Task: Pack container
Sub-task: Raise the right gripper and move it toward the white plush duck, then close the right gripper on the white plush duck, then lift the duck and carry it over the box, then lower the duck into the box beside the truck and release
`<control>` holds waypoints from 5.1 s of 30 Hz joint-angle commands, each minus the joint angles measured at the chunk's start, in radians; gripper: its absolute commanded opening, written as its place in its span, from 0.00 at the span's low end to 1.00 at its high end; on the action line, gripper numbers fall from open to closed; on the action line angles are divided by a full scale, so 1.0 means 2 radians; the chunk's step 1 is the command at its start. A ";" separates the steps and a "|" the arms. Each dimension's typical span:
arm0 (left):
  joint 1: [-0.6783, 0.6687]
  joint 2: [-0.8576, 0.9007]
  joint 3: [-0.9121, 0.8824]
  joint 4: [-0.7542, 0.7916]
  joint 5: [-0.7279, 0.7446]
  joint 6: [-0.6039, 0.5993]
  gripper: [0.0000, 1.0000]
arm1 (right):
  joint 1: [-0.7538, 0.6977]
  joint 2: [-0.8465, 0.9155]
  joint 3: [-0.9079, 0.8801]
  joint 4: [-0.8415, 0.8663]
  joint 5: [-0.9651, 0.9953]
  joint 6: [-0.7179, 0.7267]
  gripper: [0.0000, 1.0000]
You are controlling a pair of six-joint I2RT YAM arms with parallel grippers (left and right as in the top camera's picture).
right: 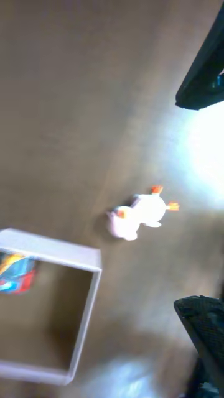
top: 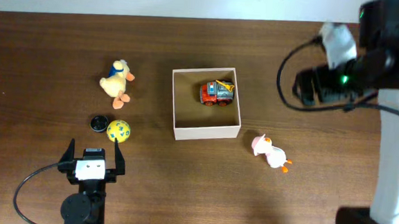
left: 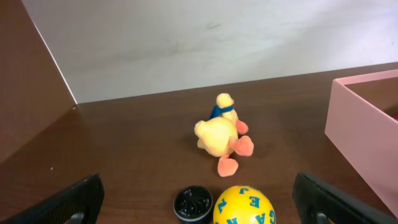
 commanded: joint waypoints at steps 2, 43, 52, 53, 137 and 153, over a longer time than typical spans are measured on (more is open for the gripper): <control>-0.002 -0.004 -0.004 0.001 0.005 0.008 0.99 | 0.000 -0.031 -0.142 0.065 0.026 0.003 0.99; -0.002 -0.004 -0.004 0.002 0.005 0.008 0.99 | 0.000 0.011 -0.554 0.414 -0.059 -0.126 0.99; -0.002 -0.004 -0.004 0.002 0.005 0.008 0.99 | 0.000 0.080 -0.554 0.418 -0.059 -0.126 0.92; -0.002 -0.004 -0.004 0.002 0.005 0.008 0.99 | 0.000 0.088 -0.554 0.420 -0.059 -0.126 0.85; -0.002 -0.004 -0.004 0.002 0.005 0.008 0.99 | 0.226 0.185 -0.250 0.378 0.091 0.177 0.45; -0.002 -0.004 -0.004 0.001 0.005 0.008 0.99 | 0.228 0.145 -0.249 0.353 0.083 0.175 0.55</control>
